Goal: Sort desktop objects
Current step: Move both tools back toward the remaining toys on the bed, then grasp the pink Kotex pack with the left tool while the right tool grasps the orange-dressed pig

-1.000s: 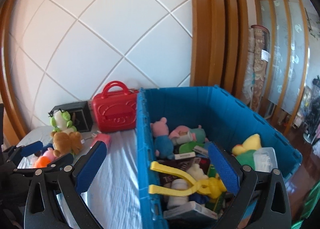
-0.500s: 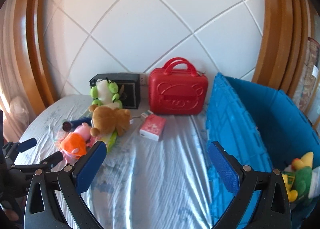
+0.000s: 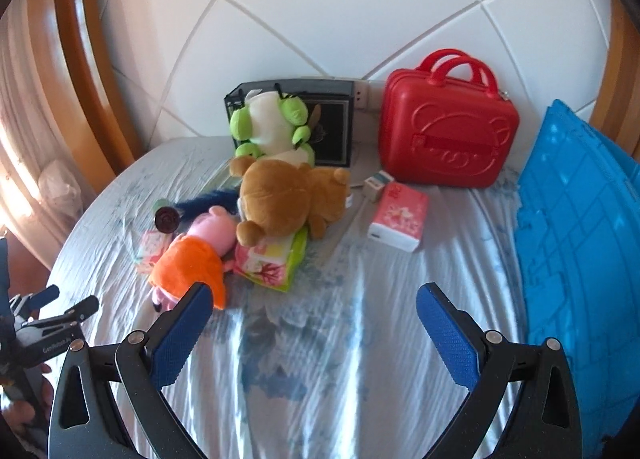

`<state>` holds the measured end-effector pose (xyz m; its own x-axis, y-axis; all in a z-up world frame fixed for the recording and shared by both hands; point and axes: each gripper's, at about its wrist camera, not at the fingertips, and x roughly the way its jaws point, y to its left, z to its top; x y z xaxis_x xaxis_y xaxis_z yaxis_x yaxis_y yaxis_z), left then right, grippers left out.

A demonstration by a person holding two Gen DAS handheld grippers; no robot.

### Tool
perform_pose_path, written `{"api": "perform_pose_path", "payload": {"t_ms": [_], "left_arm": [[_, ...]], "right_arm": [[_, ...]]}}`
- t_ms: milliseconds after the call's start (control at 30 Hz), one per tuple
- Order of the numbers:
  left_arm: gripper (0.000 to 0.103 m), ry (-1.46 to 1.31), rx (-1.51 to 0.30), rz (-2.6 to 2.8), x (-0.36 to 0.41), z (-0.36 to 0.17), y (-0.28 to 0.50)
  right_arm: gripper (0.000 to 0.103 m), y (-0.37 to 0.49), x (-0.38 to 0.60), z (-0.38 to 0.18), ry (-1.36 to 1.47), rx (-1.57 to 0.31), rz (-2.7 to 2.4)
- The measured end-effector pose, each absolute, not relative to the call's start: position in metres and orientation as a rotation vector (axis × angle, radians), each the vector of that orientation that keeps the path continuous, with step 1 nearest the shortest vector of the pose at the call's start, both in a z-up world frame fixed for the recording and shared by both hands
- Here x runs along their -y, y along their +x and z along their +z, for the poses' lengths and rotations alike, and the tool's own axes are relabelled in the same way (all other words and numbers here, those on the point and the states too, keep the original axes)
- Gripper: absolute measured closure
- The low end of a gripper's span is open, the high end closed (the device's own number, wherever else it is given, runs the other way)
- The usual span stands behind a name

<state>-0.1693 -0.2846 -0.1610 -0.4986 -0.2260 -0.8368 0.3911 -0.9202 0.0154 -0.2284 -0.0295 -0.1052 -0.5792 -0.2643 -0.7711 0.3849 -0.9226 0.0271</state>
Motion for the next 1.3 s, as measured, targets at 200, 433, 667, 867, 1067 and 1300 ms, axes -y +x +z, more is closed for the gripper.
{"api": "perform_pose_path", "payload": {"t_ms": [200, 433, 667, 867, 1067, 1300], "left_arm": [[0.012, 1.397, -0.294, -2.413, 0.328, -0.196, -0.199], [0.012, 1.483, -0.346, -2.423, 0.354, -0.242, -0.255], [0.012, 1.585, -0.338, -2.424, 0.356, -0.282, -0.309], [0.017, 1.622, -0.401, -2.415, 0.362, -0.308, -0.319], [0.032, 1.605, -0.338, -2.393, 0.383, -0.310, -0.310], [0.032, 1.611, -0.348, -2.383, 0.396, -0.313, -0.313]], "right_arm": [[0.000, -0.252, 0.106, -0.143, 1.279, -0.226, -2.411], [0.000, -0.290, 0.179, -0.186, 1.376, -0.239, -2.352], [0.000, -0.322, 0.209, -0.225, 1.487, -0.245, -2.317], [0.000, -0.333, 0.221, -0.249, 1.562, -0.247, -2.279], [0.000, -0.336, 0.245, -0.266, 1.600, -0.218, -2.193], [0.000, -0.343, 0.263, -0.286, 1.650, -0.232, -2.162]]}}
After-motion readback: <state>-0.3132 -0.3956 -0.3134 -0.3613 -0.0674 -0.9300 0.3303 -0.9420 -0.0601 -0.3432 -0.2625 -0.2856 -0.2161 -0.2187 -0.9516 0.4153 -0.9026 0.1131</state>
